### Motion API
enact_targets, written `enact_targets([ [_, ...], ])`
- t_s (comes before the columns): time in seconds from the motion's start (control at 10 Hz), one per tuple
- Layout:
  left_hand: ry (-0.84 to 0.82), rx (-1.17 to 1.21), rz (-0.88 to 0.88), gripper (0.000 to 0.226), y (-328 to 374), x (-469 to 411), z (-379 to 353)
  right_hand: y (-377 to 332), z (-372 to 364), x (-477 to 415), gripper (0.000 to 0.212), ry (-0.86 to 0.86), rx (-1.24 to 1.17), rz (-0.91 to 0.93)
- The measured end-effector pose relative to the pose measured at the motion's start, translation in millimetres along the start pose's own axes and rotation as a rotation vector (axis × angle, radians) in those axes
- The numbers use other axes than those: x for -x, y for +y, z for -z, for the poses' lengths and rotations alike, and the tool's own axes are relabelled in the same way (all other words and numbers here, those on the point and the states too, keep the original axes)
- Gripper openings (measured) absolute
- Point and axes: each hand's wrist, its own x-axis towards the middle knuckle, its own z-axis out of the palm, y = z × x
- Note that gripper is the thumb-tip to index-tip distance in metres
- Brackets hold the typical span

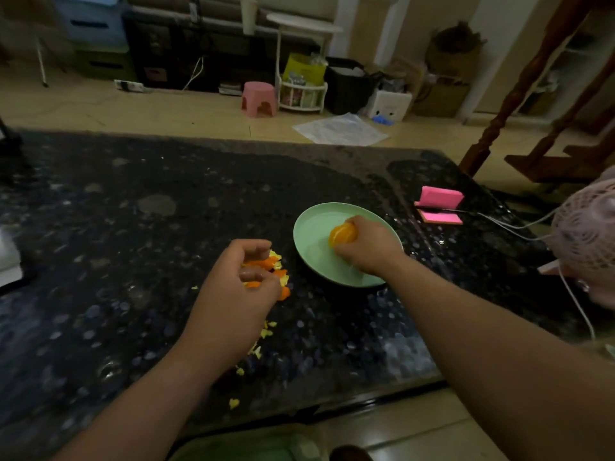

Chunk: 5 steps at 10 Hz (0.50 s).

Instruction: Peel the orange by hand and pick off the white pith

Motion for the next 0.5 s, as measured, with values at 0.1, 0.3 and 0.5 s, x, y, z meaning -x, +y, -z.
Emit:
enact_targets([
  [0.1, -0.006, -0.024, -0.004, 0.035, -1, -1, 4, 9, -1, 2, 0.085, 0.023, -0.022, 0.0],
  [0.3, -0.009, -0.051, -0.004, 0.035, 0, -1, 4, 22, 5, 13, 0.097, 0.051, -0.048, 0.017],
  [0.5, -0.008, -0.082, -0.007, 0.034, 0, 1, 6, 27, 14, 33, 0.063, 0.214, -0.21, -0.013],
])
